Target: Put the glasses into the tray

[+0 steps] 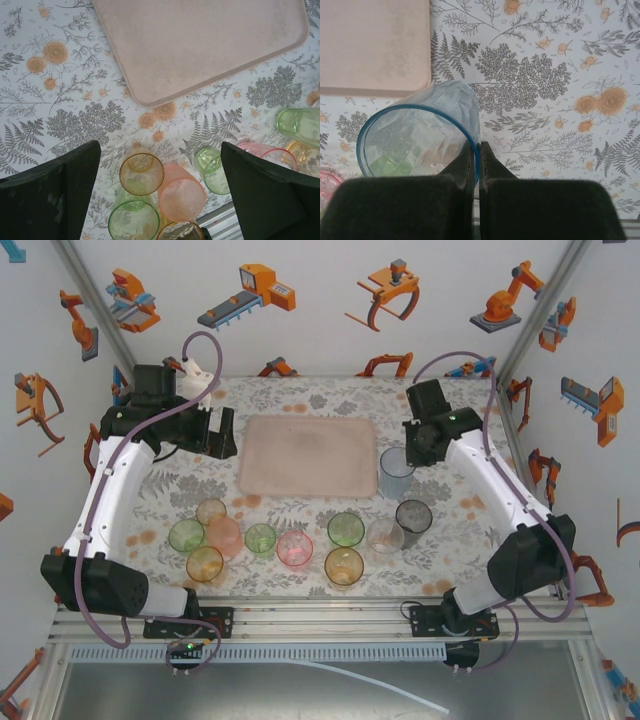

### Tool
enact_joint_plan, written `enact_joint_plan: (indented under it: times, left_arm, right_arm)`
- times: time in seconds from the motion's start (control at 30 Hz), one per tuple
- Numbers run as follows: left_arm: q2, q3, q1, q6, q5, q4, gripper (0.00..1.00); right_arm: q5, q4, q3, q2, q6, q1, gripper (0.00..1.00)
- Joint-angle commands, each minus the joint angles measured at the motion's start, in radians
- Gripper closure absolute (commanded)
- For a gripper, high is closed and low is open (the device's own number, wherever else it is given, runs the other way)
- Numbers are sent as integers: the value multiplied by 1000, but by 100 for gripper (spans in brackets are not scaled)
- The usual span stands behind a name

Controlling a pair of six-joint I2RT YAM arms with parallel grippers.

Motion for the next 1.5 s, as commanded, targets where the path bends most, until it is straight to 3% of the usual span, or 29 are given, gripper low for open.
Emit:
enact_joint_plan:
  times: [0.0,0.5,1.47]
  left_arm:
    - [-30,18,-5,9,4,-29,3]
    - [-34,-6,-5,14,9,-28,3]
    - [-32,-28,-17,-18,57,-30,3]
  right_arm:
    - [19,-30,83,17,-22,5,100]
    - [-9,-45,364,209,-46,5,100]
    - [3,165,614,540,-27,10,100]
